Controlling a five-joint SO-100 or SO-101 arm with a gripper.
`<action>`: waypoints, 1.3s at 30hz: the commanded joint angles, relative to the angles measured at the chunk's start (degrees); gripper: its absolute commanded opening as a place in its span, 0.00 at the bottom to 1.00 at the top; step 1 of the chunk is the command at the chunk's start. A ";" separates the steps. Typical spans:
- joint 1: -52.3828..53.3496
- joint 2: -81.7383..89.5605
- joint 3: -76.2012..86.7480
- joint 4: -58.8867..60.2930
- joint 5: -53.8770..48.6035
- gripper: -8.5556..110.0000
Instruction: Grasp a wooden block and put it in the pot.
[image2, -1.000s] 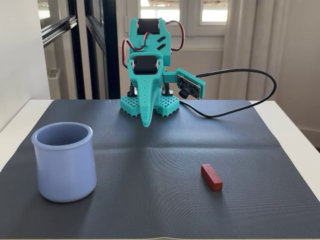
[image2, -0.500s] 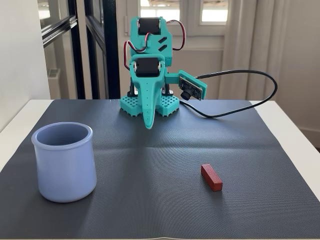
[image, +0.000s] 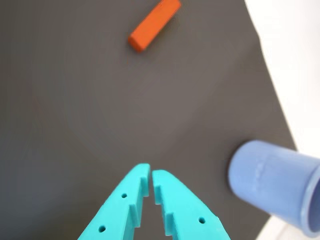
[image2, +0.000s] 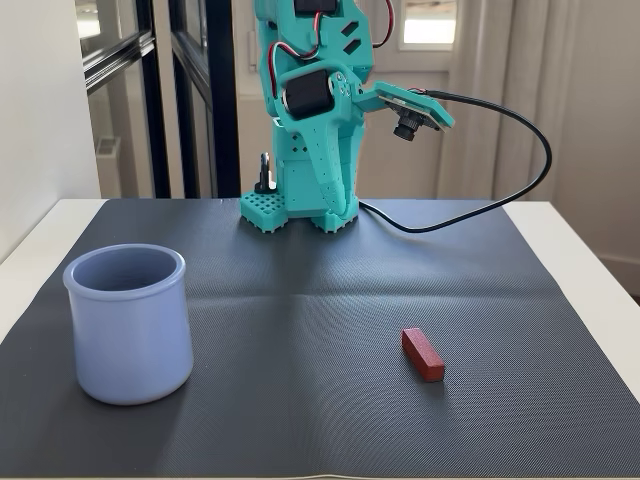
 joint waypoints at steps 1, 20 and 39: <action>-3.69 -5.01 -4.31 -4.13 9.84 0.07; -13.89 -41.40 -12.57 -27.51 45.44 0.07; -11.34 -56.87 -25.22 -27.16 58.45 0.21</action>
